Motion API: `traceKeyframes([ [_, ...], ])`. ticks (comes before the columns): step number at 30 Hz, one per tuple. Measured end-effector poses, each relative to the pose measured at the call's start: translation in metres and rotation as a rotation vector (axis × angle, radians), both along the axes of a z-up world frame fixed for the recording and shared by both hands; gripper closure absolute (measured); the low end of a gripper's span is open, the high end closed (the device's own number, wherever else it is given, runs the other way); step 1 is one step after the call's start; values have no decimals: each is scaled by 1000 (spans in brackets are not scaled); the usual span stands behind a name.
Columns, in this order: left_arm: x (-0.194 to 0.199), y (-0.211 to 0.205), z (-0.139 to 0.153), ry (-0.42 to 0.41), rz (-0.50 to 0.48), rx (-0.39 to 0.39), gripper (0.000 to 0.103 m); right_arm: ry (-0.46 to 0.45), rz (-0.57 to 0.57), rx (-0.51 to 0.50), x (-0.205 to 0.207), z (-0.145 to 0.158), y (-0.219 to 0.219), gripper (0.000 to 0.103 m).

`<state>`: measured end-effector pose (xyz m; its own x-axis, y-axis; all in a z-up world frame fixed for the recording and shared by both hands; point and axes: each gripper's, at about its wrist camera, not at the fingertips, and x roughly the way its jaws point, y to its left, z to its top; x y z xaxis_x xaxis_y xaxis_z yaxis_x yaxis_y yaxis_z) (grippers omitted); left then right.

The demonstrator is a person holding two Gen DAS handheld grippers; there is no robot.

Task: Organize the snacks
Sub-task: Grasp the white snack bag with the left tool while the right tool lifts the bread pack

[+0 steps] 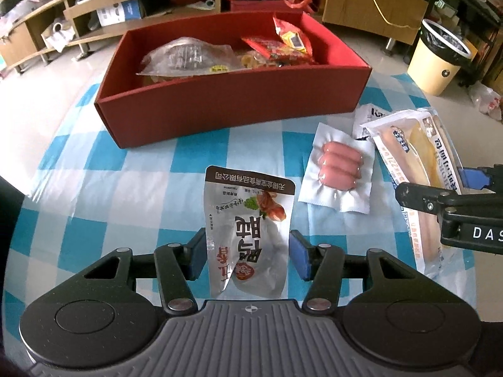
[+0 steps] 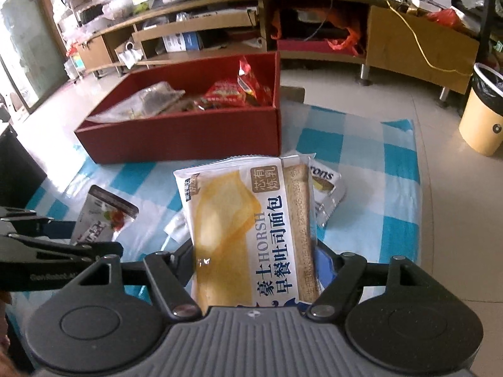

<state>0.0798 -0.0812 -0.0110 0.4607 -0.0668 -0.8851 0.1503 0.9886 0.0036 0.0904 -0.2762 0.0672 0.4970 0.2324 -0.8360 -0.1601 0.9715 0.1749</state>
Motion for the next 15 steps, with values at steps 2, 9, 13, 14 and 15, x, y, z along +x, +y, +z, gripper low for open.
traceKeyframes([
  [2,1,0,1,-5,3,2,41,-5,0,7,1,1,0,31],
  [9,3,-1,6,-19,5,-1,41,-12,3,25,8,2,1,31],
  [13,5,0,9,-30,10,-1,41,-17,17,28,12,3,6,31],
  [14,5,0,10,-34,12,-2,41,-17,19,28,13,3,7,31],
  [15,6,1,11,-39,13,-3,41,-18,21,29,13,2,7,31],
])
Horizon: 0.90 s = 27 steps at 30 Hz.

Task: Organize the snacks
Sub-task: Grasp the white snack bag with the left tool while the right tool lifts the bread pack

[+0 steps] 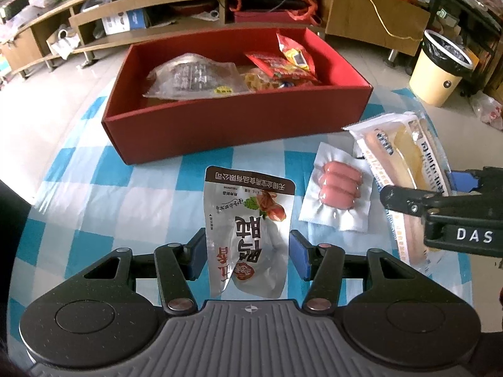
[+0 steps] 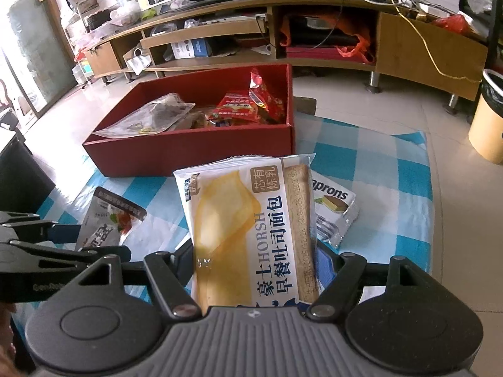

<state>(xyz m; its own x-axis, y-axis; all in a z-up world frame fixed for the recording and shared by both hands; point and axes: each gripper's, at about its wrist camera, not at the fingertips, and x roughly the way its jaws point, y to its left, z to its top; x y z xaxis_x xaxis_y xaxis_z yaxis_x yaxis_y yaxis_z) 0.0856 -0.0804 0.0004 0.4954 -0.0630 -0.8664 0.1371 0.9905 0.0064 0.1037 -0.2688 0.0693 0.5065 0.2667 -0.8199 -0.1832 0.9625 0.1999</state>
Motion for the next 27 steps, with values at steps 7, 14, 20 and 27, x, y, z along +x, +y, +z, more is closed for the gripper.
traceKeyframes([
  [7,5,2,11,-35,14,0,41,-24,-2,16,9,7,2,31],
  [14,12,4,18,-56,23,2,41,-58,1,27,17,16,4,31],
  [20,20,5,25,-81,32,0,41,-82,-1,37,24,22,5,31],
  [27,34,6,36,-117,43,1,41,-120,-27,62,40,31,4,31],
])
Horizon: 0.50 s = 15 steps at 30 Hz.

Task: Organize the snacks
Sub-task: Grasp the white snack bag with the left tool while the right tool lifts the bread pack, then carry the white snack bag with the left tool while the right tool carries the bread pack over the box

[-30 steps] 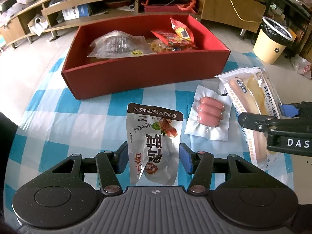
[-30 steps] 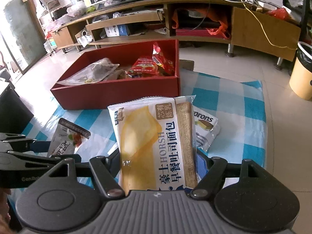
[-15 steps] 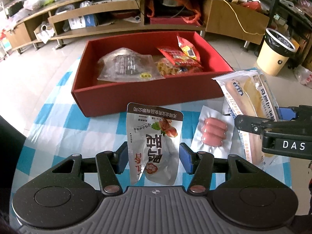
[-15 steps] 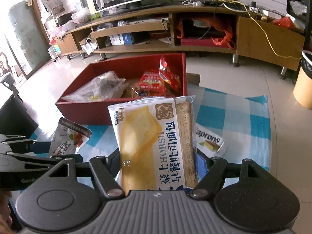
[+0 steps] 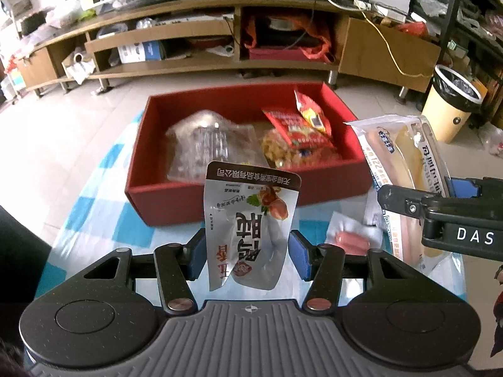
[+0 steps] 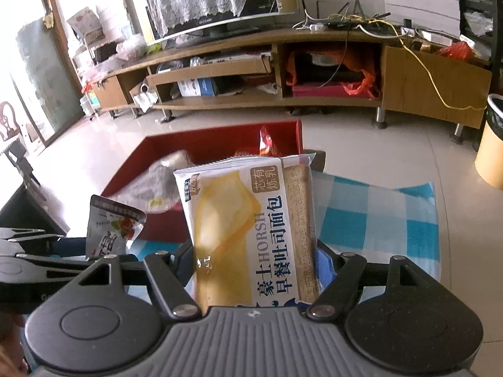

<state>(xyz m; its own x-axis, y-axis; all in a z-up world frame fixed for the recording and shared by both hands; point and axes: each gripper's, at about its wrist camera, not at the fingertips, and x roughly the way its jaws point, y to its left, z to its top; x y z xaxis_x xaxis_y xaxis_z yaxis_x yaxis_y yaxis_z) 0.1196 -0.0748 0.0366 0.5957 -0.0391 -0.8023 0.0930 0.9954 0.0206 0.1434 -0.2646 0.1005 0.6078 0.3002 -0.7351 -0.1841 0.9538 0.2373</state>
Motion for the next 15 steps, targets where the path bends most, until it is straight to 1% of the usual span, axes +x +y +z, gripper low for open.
traceKeyframes([
  [8,19,0,6,-25,12,7,41,-26,0,15,16,4,7,31],
  [15,38,-1,8,-41,21,21,41,-25,-9,24,35,1,7,31],
])
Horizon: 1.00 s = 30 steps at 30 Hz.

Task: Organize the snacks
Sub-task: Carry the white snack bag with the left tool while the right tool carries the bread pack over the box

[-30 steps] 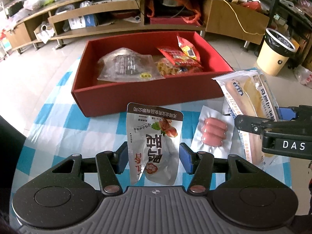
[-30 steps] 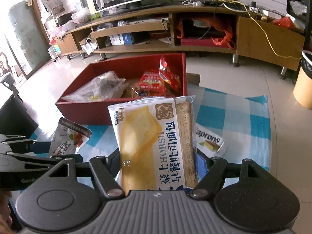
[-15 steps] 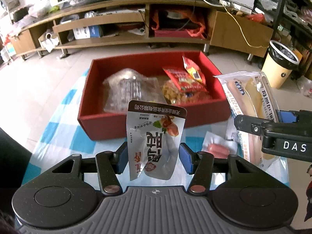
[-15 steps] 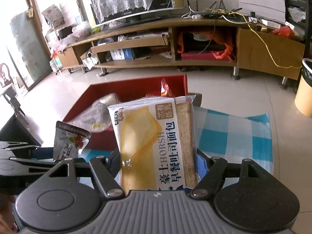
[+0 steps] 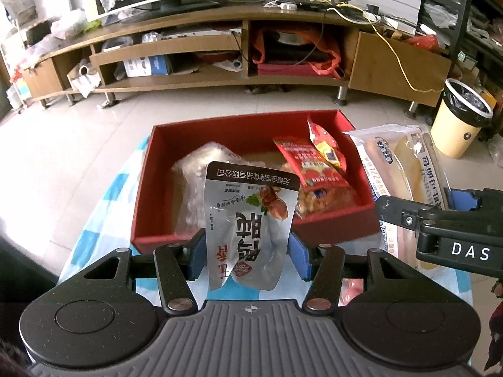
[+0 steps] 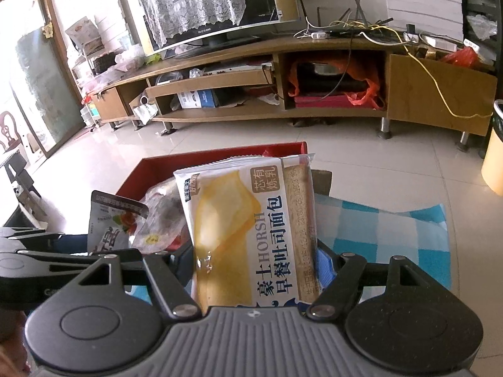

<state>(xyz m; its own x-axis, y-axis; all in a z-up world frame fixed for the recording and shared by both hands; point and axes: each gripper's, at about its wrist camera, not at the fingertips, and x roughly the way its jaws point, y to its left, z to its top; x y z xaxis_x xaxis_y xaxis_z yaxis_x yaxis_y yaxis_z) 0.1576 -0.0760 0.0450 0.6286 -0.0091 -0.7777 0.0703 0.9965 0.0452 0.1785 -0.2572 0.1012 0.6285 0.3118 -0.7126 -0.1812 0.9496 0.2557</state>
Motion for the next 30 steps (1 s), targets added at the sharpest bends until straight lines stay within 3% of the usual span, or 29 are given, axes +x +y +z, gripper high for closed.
traceKeyframes([
  [17,48,5,-3,-27,41,47,42,8,-8,0,56,-15,9,31],
  [26,64,9,-14,-4,57,64,42,14,1,-14,83,-28,23,31],
  [30,66,13,-15,-3,60,66,34,9,0,-26,91,-32,28,30],
])
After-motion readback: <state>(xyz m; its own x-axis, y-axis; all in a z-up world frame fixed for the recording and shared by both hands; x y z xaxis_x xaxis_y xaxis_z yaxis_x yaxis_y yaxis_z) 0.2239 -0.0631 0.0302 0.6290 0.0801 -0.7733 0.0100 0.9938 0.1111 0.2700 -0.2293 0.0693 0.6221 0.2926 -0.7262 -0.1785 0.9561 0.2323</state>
